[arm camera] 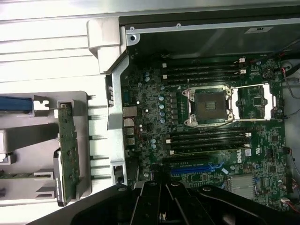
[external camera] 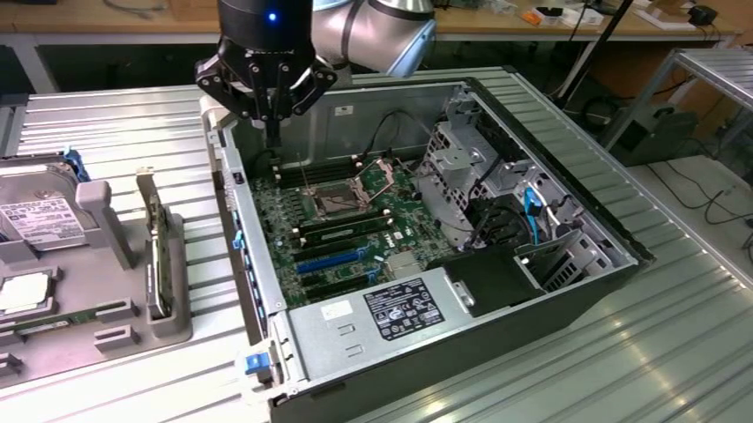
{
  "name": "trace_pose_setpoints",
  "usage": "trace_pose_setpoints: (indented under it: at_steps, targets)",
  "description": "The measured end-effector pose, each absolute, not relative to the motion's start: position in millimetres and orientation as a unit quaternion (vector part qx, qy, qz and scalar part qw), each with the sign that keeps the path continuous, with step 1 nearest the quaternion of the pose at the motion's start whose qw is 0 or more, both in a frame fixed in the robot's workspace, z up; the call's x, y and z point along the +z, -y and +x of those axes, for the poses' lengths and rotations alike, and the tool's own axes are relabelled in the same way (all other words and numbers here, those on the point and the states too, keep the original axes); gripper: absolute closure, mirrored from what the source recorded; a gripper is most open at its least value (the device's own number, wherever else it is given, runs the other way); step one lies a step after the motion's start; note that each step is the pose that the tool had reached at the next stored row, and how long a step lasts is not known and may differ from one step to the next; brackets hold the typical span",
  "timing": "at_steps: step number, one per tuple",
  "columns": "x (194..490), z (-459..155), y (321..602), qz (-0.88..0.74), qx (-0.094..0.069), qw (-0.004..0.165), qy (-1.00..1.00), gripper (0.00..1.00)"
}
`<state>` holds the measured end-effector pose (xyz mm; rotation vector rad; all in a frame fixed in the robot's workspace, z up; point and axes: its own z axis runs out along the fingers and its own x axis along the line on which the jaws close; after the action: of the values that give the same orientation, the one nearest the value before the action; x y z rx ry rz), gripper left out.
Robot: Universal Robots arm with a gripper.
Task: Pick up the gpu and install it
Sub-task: 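Reach for the gpu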
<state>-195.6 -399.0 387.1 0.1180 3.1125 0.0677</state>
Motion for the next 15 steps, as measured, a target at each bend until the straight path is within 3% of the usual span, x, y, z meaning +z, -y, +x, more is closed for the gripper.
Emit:
trace_pose_setpoints:
  at_steps: [15]
  targets:
    - [385, -213, 399, 0.038, 0.022, 0.013, -0.999, 0.90]
